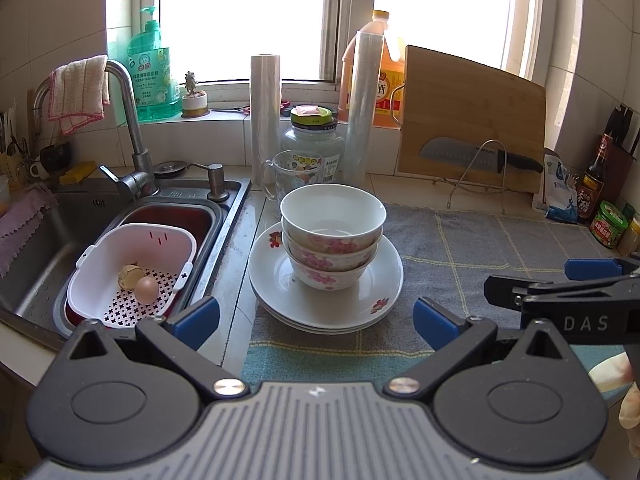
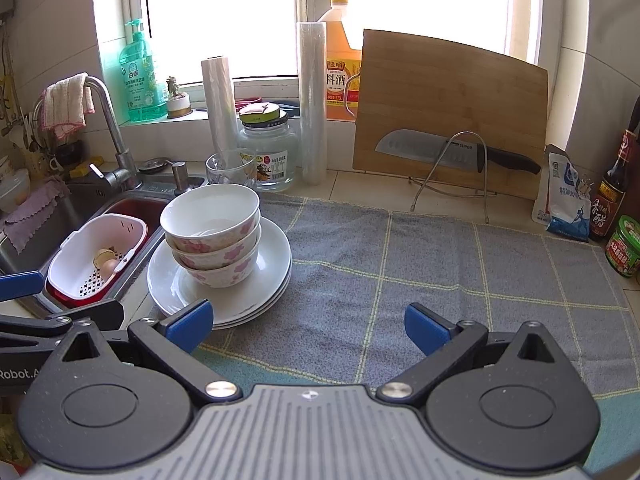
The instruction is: Organize plates and bowls
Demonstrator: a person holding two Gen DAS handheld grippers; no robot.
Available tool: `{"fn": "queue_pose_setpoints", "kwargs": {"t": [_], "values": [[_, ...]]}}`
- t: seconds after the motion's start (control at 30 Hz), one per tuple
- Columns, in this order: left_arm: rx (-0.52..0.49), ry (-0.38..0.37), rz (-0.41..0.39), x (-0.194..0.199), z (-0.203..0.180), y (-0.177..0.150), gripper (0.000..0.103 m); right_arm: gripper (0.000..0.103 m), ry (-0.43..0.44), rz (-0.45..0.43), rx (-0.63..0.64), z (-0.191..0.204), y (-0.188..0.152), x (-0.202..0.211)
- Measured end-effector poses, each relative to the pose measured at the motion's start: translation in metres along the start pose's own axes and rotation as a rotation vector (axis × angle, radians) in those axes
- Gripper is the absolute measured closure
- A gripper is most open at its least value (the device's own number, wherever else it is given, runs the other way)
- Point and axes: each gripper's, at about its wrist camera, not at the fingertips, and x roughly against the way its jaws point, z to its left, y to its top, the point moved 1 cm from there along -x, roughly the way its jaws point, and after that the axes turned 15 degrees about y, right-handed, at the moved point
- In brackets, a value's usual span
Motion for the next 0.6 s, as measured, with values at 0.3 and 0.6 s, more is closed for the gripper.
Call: {"fn": "queue_pose_setpoints", "kwargs": {"t": [0.3, 0.6], "values": [[-0.004, -0.003, 0.001, -0.0013, -0.0004, 0.0008, 0.001, 0.0, -0.004, 0.0, 0.001, -0.0001, 0.0002, -0.0004], [-0.006, -0.005, 0.001, -0.0023, -0.0009, 0.0013, 0.001, 0.0, -0.004, -0.001, 0.004, -0.001, 0.0001, 0.0]]}}
